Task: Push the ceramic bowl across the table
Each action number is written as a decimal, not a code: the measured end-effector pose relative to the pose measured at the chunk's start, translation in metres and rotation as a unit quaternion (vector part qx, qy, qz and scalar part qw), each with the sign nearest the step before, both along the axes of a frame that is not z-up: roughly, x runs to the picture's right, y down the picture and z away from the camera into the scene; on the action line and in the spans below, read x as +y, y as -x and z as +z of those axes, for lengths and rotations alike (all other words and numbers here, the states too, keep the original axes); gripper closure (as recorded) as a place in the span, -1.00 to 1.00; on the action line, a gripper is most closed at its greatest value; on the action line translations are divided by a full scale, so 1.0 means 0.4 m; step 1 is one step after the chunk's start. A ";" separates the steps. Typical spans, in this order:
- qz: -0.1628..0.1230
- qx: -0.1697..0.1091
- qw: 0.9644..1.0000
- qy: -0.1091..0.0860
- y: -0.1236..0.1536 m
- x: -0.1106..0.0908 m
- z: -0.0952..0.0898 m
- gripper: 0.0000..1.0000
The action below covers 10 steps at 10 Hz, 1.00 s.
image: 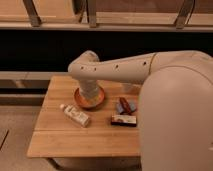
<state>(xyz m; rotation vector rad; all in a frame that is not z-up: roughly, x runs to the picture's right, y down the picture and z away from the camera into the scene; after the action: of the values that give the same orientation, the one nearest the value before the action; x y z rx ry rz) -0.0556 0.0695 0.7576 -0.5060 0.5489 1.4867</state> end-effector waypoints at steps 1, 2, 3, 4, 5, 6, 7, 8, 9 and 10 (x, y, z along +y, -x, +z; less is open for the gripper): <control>0.016 0.013 1.000 0.013 -0.031 0.002 0.031 1.00; 0.031 0.028 0.999 0.035 -0.060 0.021 0.057 1.00; 0.038 0.038 0.997 0.050 -0.074 0.042 0.069 1.00; 0.042 0.042 0.997 0.055 -0.075 0.047 0.071 1.00; 0.041 0.042 0.997 0.056 -0.072 0.048 0.072 1.00; 0.041 0.042 0.997 0.055 -0.073 0.047 0.072 1.00; 0.042 0.042 0.997 0.055 -0.074 0.047 0.072 1.00; 0.041 0.043 0.997 0.057 -0.075 0.050 0.072 1.00; 0.043 0.043 0.996 0.061 -0.076 0.055 0.075 1.00; 0.045 0.041 0.995 0.082 -0.078 0.086 0.090 1.00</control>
<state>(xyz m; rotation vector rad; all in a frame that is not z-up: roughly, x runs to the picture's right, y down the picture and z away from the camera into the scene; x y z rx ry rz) -0.0245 0.1041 0.7937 -0.6061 0.7238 1.5617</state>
